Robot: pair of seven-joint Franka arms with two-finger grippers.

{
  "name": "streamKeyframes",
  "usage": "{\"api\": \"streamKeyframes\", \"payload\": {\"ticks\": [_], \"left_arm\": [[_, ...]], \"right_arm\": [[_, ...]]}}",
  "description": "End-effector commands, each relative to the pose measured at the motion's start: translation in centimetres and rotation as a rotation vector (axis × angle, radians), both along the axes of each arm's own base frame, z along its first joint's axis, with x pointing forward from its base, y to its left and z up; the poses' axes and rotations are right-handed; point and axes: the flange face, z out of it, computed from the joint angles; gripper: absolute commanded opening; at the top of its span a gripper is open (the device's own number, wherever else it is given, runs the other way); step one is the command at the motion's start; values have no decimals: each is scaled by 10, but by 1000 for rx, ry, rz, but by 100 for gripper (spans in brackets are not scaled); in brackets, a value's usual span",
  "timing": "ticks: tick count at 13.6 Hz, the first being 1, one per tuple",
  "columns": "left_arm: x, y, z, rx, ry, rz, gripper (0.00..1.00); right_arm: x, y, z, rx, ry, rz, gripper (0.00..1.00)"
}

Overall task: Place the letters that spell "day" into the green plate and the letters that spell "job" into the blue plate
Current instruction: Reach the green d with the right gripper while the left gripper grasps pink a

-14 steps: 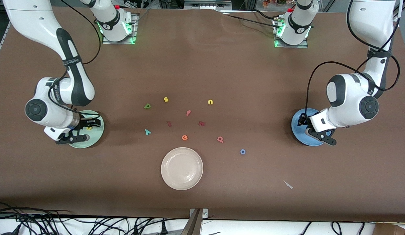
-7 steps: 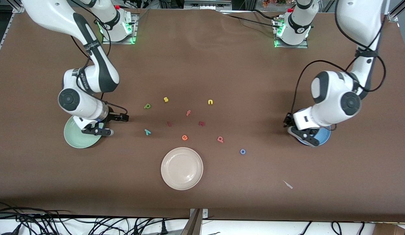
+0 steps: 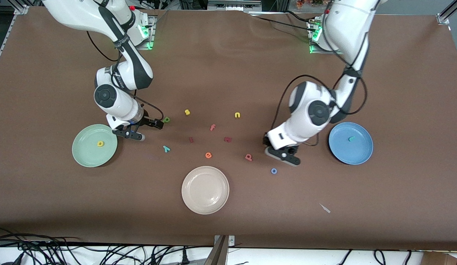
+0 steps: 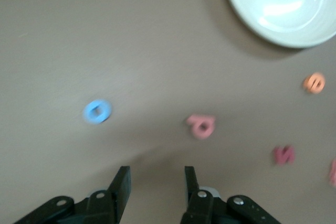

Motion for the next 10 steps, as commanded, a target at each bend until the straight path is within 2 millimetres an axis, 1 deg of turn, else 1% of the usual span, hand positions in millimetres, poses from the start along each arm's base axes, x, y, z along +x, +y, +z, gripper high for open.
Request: {"api": "streamKeyframes", "payload": {"ticks": [1,2,3,4,6,8,10], "left_arm": [[23,-25,-17,-21,-63,49,49],[25,-33,-23,-22,-78,63,48],[22,-44,-32,-21,-78,70,48],[17,-51,-41,-12,-71,82,48],[11,-58,-55,-4,-72,78,48],[1,-69,-69,3,-60,80,48],[-4,-72,-74,10,-50,87,49]], "right_arm": [[-20,2,-2,5,-17,-57,100],[-21,4,-2,6,-19,-65,100],[-22,6,-2,8,-27,-73,100],[-24,11,-3,10,-30,-74,100],[-28,20,-8,8,-24,-96,100],[-30,29,-12,11,-30,-100,100],[-37,46,-18,1,-22,-111,100]]}}
